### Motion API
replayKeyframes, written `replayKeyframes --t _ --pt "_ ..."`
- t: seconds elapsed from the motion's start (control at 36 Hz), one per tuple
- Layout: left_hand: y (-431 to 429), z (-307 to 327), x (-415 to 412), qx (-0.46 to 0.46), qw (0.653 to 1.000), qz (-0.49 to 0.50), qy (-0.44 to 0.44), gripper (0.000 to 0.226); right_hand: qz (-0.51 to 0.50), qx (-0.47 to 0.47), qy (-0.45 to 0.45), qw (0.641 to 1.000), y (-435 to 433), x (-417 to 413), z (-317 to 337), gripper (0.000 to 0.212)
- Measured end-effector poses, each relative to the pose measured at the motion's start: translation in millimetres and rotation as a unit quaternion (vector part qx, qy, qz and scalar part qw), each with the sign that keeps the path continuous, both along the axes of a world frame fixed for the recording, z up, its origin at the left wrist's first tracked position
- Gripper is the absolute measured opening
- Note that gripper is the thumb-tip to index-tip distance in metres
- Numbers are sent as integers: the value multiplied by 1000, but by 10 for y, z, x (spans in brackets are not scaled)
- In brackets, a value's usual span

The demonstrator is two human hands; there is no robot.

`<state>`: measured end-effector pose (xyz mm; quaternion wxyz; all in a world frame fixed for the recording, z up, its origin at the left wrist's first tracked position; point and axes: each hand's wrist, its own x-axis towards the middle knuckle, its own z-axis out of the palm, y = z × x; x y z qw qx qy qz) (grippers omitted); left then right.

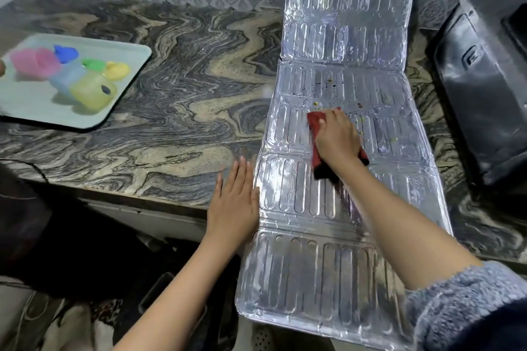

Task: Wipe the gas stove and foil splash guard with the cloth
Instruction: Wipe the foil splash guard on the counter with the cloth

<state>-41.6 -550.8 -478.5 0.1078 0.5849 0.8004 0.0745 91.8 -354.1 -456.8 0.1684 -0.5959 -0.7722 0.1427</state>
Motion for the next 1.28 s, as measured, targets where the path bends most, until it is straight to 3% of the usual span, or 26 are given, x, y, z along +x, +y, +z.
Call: replayKeyframes --t 0.22,0.42,0.67,1.0,1.08,1.28 --pt "-353 63 107 -7 1000 -2 -4 69 -37 -4 1 999 -63 468 -48 43" --pt "62 301 155 79 995 7 -61 59 -16 -18 -2 1000 -124 554 -59 49" --pt "410 66 221 35 998 -44 -32 58 5 -23 -35 999 -191 714 -85 54" --pt "116 10 248 53 997 -48 -18 67 -105 -16 -47 993 -233 1429 -75 53" --pt "-48 -32 244 49 998 -43 -5 75 -129 -17 -44 990 -264 1446 -72 53" --pt "-362 -16 101 83 995 -49 12 68 -151 -15 -26 988 -362 1263 -95 52"
